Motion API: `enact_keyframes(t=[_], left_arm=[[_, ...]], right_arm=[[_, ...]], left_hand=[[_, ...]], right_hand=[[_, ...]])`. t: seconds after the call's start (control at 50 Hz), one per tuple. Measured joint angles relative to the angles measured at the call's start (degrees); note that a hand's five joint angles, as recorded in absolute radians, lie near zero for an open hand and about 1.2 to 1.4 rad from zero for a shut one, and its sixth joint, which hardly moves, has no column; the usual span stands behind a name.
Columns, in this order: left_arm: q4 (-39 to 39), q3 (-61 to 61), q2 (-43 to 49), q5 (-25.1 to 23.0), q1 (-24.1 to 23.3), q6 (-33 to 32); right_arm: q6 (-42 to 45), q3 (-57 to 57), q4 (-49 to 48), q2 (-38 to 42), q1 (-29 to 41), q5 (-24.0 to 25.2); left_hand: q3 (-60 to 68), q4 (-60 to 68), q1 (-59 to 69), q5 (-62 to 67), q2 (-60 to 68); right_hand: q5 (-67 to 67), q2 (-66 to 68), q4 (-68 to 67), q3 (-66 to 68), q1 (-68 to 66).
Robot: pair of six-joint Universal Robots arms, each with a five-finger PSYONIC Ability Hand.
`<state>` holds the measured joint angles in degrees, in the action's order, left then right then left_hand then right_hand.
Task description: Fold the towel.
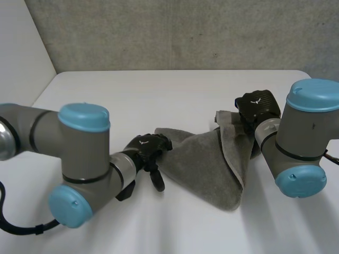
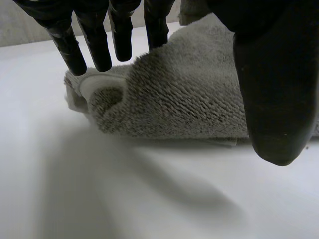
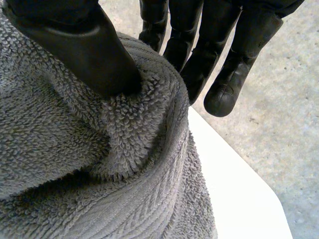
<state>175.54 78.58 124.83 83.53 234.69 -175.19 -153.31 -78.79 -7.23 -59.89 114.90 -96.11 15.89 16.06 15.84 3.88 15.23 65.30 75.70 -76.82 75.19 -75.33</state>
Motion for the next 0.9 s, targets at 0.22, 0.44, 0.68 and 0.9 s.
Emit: enact_keyframes(t=[0.22, 0.44, 0.68, 0.9], left_arm=[[11.2, 1.8, 3.6, 6.9, -2.1, 1.6], [17.9, 1.5, 2.6, 12.6, -3.9, 1.6], [18.0, 0.0, -22.9, 13.2, 0.0, 4.0], [14.5, -3.7, -25.0, 5.3, 4.7, 4.7]], right_arm=[[0.4, 0.2, 1.2, 1.1, 0.0, 0.7], [0.4, 0.8, 4.5, -2.5, 0.5, 1.0], [-3.1, 9.6, 16.0, -20.2, -0.4, 4.5], [-6.7, 13.8, 21.8, -21.5, -2.5, 8.5]], left_hand=[[12.3, 11.5, 12.4, 14.4, 13.2], [59.2, 61.6, 56.9, 59.6, 60.7], [60.3, 61.7, 57.0, 59.6, 61.6], [60.4, 61.8, 57.0, 59.9, 61.7]], right_hand=[[0.0, 0.1, 0.0, 0.3, 0.0], [0.0, 0.1, 0.0, 0.4, 0.0], [0.0, 0.1, 0.0, 1.4, -0.1], [0.4, 0.1, 0.0, 1.4, -0.1]])
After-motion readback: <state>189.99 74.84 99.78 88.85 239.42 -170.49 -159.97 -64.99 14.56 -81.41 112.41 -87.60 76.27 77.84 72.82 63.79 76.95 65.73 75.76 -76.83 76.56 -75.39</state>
